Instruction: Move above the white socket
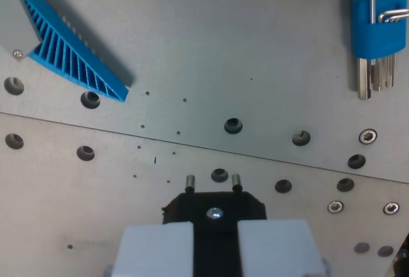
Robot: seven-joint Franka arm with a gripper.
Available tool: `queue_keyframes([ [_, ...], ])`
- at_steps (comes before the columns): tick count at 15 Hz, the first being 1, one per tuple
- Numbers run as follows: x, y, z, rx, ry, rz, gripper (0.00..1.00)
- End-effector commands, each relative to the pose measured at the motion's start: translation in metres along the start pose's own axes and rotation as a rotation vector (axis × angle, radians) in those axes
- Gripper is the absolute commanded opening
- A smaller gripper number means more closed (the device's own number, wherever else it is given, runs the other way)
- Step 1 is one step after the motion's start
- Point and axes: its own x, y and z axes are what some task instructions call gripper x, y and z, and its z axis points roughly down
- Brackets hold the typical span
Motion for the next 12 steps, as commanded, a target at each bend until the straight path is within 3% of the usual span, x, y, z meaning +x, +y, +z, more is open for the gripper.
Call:
queue_keyframes([
  [1,0.0000,0.0000,-0.0002,0.000,0.001,0.000,0.00],
  [12,0.0037,-0.0013,0.0039,0.001,0.007,-0.006,0.00],
])
